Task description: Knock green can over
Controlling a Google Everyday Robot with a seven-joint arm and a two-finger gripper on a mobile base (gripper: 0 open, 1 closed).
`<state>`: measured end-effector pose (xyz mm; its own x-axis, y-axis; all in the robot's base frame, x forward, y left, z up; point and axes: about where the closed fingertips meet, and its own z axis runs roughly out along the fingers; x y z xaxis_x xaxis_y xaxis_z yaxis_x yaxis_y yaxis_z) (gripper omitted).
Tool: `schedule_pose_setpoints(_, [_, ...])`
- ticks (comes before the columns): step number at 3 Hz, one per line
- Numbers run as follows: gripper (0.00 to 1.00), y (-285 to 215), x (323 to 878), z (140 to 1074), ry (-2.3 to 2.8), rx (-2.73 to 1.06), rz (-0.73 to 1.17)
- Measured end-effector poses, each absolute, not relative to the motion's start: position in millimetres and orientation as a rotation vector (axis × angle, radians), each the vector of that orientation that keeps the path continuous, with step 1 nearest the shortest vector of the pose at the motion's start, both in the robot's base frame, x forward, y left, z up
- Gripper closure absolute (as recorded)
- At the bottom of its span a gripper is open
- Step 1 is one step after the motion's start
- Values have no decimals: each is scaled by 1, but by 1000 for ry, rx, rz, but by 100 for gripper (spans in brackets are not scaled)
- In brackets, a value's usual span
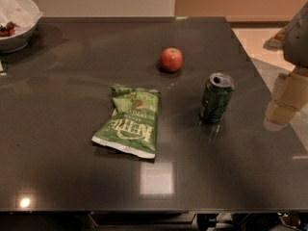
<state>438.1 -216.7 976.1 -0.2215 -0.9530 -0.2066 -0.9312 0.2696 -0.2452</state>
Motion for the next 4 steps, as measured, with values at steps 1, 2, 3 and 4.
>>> schedule_pose_setpoints(1, [0, -217, 438, 976, 2232, -1725, -98])
schedule_pose_setpoints(2, [0, -216, 442, 973, 2228, -1720, -81])
schedule_pose_setpoints(3, [0, -208, 477, 944, 2194, -1669, 89])
schedule_pose_setpoints(4, [0, -202, 500, 926, 2164, -1636, 206])
